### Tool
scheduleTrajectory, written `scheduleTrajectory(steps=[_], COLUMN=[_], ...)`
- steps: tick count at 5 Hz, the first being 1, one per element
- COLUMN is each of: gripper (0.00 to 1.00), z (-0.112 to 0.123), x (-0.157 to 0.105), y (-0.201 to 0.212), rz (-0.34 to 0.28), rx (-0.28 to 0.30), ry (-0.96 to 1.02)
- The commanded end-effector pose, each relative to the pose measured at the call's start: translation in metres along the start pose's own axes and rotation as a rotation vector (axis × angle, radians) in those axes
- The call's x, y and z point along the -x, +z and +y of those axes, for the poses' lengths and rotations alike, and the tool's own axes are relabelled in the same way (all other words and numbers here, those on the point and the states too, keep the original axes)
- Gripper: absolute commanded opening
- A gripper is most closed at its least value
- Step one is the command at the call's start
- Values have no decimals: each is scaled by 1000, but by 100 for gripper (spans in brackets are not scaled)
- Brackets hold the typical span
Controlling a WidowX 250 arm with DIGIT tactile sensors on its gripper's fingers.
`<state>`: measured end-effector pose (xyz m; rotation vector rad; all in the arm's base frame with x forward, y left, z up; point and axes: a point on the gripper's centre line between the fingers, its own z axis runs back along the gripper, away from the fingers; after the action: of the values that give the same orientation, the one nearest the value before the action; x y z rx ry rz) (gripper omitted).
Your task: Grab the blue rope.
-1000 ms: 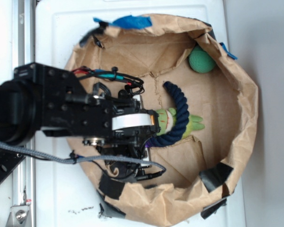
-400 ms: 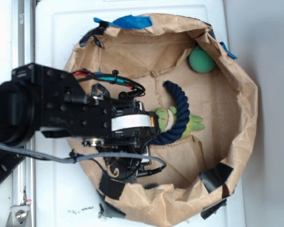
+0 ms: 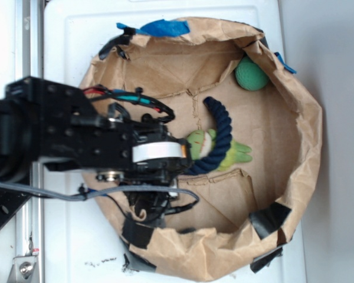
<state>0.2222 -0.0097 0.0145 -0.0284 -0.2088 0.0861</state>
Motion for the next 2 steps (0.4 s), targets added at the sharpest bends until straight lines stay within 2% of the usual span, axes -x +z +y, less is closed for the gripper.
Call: scheduleTrajectory(steps=[1,2], gripper=[0,0], z=[2,0], x=[-8,-8], y=[28,47], rz=[-12,-18], rx=[5,27], ry=[7,11])
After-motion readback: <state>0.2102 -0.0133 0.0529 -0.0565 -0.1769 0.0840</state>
